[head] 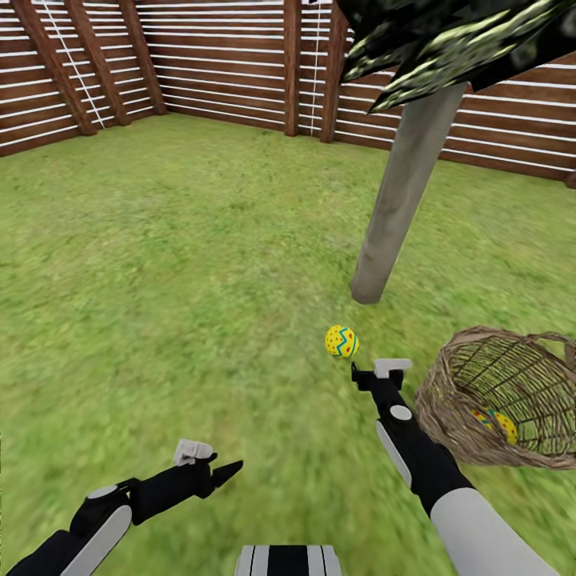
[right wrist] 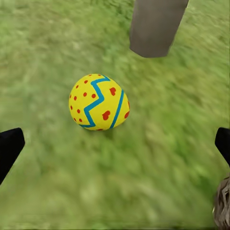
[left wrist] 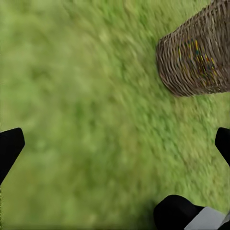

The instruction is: Take the three Easter eggs out of the wicker basket on the lawn in the garden, then place them on the lawn next to a single tree (choose any tree) so that all three eggs are next to the same tree and none are left in the basket.

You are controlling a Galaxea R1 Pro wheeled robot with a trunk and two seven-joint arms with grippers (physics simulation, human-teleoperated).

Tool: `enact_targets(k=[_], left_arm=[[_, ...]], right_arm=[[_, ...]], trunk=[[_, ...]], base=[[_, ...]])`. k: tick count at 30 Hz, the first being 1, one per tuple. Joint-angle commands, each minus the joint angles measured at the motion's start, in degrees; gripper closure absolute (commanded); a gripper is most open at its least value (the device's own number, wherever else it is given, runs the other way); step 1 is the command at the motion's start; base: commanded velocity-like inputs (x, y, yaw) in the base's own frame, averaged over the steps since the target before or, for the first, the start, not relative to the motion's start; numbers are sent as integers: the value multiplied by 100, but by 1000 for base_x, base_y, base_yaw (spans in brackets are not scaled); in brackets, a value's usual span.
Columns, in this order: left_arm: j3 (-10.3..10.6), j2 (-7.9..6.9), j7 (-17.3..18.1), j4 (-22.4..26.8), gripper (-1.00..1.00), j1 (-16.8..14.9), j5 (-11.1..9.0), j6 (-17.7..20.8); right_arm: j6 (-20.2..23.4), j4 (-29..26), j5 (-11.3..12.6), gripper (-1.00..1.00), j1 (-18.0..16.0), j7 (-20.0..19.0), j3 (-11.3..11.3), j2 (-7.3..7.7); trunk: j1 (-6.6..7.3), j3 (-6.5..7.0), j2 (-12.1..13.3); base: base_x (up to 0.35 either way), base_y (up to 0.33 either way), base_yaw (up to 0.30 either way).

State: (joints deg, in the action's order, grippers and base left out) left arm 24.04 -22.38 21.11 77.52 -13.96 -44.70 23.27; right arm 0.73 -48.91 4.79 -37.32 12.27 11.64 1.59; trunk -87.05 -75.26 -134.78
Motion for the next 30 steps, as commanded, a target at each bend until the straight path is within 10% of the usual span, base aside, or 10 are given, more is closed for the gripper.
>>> enact_targets(k=[1,18,30], left_arm=[[4,-2,-35,1,-100,-2,-56,37],[-5,-38,-146,7,-100,-2,-65,2],[-5,-30,-175,-39,-100,-2,-65,-11]], right_arm=[[101,-5,53,-100,-3,-97,22,13],[238,-45,75,-100,-3,-314,37,26],[1627,-835,117,-100,-3,-1176,-12,26]], trunk=[[23,15,40],[133,104,241],[133,104,241]], base=[[-67,-29,0],[-187,-118,0],[-168,-114,0]])
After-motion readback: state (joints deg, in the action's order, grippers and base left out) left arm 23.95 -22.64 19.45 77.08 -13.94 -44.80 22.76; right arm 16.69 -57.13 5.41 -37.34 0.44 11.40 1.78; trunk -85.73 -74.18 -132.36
